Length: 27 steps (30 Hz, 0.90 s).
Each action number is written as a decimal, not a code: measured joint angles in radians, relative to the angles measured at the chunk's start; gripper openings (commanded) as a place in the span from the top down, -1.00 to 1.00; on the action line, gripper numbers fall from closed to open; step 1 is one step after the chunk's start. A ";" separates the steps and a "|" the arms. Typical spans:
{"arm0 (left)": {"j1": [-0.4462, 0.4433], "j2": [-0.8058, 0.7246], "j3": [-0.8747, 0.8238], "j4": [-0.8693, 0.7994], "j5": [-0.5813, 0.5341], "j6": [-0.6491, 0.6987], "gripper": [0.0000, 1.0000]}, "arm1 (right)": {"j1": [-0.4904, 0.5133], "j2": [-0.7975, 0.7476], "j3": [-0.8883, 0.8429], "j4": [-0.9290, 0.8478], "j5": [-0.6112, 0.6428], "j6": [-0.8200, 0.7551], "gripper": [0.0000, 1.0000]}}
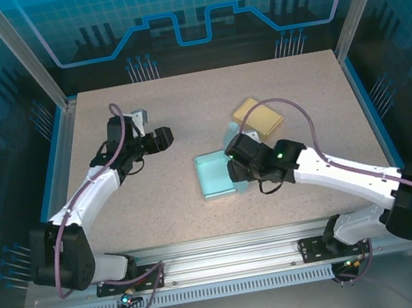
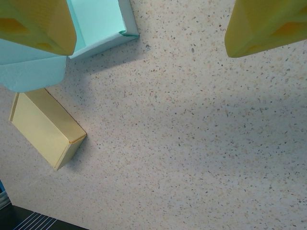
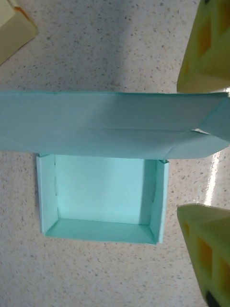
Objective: Fold the paper box
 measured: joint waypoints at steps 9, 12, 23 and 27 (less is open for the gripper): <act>0.000 0.001 0.009 0.013 0.000 0.029 -0.66 | -0.070 0.165 0.082 0.026 0.045 -0.185 0.89; 0.001 0.005 0.009 0.049 0.040 0.116 -0.69 | -0.091 0.208 0.135 0.048 0.042 -0.314 0.91; 0.057 0.191 0.056 0.151 0.505 0.631 -0.79 | -0.227 0.389 0.305 0.149 -0.162 -0.854 0.84; 0.105 0.292 0.074 0.240 0.630 0.685 -0.77 | -0.250 0.456 0.378 0.158 -0.241 -0.976 0.83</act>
